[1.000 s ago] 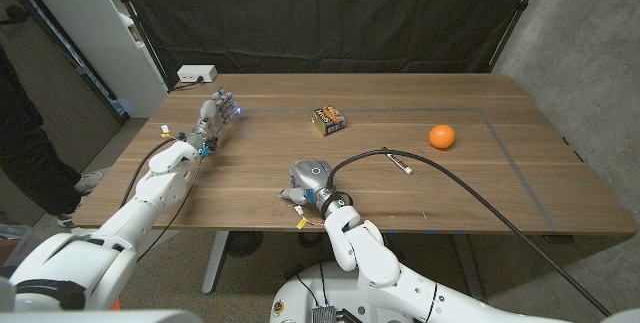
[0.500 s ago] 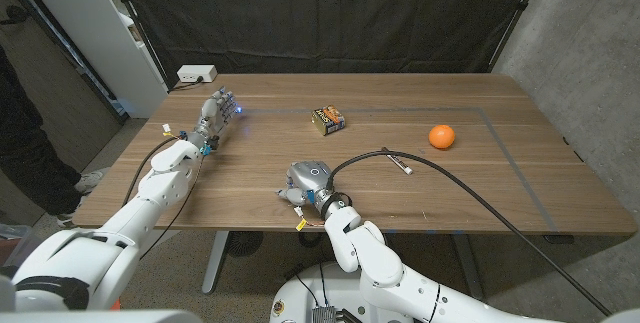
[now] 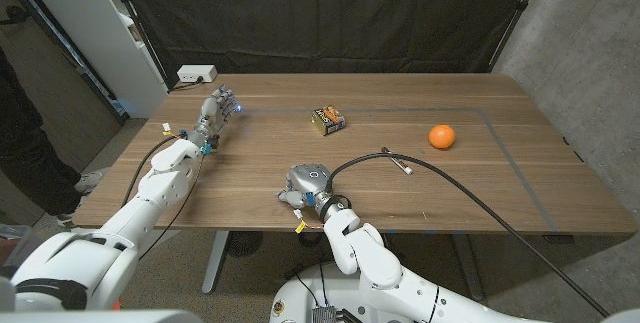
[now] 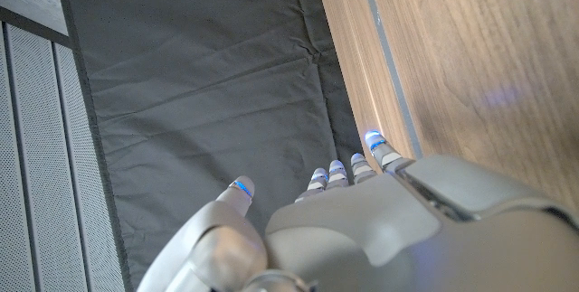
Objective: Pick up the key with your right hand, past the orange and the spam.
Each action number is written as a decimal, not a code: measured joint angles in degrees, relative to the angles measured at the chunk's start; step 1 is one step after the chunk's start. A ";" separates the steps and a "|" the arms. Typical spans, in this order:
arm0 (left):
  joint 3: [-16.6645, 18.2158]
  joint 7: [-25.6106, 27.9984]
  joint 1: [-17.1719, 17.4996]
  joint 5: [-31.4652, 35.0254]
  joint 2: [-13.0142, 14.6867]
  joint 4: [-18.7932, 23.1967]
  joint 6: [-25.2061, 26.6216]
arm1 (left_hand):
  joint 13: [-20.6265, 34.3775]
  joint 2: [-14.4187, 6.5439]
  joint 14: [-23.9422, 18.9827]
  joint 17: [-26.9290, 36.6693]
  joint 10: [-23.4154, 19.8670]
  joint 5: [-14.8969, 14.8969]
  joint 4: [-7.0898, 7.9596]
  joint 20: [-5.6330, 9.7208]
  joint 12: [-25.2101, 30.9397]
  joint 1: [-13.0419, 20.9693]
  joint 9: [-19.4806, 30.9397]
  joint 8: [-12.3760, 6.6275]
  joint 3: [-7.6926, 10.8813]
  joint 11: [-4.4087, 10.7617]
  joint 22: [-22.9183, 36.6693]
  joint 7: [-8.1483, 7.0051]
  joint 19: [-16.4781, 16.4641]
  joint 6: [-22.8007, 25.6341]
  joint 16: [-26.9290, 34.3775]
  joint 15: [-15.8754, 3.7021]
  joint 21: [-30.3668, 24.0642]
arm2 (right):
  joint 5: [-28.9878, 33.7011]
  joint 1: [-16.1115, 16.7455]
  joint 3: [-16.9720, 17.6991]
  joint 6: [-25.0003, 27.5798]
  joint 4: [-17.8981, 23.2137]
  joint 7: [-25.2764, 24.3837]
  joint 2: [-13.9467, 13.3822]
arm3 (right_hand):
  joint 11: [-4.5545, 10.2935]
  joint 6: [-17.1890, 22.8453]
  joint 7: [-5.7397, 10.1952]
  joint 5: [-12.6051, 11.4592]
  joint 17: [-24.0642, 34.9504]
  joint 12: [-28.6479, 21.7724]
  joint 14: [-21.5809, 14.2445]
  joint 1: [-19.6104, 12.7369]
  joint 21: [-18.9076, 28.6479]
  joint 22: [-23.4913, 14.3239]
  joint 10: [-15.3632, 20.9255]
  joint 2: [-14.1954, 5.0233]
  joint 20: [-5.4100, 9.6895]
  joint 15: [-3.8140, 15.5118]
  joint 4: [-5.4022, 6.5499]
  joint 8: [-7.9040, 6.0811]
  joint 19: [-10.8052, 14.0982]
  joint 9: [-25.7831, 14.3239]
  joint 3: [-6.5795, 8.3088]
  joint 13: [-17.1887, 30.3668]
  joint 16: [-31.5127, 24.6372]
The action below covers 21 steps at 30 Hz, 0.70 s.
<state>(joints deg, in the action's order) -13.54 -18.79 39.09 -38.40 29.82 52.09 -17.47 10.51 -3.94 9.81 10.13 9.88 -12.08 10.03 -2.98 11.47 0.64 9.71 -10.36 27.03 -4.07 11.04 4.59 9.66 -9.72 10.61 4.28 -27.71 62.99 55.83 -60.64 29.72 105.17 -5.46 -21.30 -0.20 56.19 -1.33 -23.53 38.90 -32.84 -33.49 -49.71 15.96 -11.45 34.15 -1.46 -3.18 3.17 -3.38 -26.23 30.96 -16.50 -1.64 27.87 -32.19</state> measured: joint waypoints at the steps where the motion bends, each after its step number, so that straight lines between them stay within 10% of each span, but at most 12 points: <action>1: 0.00 0.04 0.00 0.00 0.00 0.00 0.05 | 0.00 0.00 0.00 0.00 0.00 0.00 0.00 0.00 0.00 0.00 0.00 0.00 0.00 0.00 0.00 0.00 0.00 0.00 0.00 0.00 0.00 | 0.00 0.07 -0.03 0.00 -0.01 0.00 0.02 | 0.00 0.00 0.00 0.00 0.00 0.00 0.00 0.00 0.00 0.00 0.00 0.00 0.00 0.00 0.00 0.29 0.00 0.19 0.00 0.00 0.03; 21: 0.35 0.36 1.84 -0.61 1.03 3.02 0.40 | 0.00 0.00 0.00 0.00 0.12 0.00 0.00 0.00 0.00 0.00 0.00 0.00 0.00 -0.11 -0.12 0.00 0.00 0.00 0.00 0.00 0.00 | 2.03 0.40 -1.67 2.04 -3.35 -2.99 2.36 | 0.22 -3.06 0.44 -0.21 1.50 -0.01 1.16 -1.08 -0.34 -0.01 -2.22 -0.30 0.20 -0.08 -0.81 3.79 -0.85 2.40 -0.31 0.16 0.03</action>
<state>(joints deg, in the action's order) -13.19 -18.44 40.93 -39.01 30.84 55.11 -17.07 10.51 -3.94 9.81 10.14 10.00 -12.08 10.03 -2.98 11.47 0.64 9.71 -10.36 27.03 -4.18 10.92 4.59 9.66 -9.72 10.61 4.28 -27.71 65.03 56.23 -62.31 31.75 101.82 -8.45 -18.94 0.02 53.13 -0.89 -23.74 40.40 -32.84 -32.33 -50.79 15.62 -11.46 31.93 -1.76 -2.98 3.09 -4.19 -22.44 30.11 -14.10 -1.96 28.04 -32.16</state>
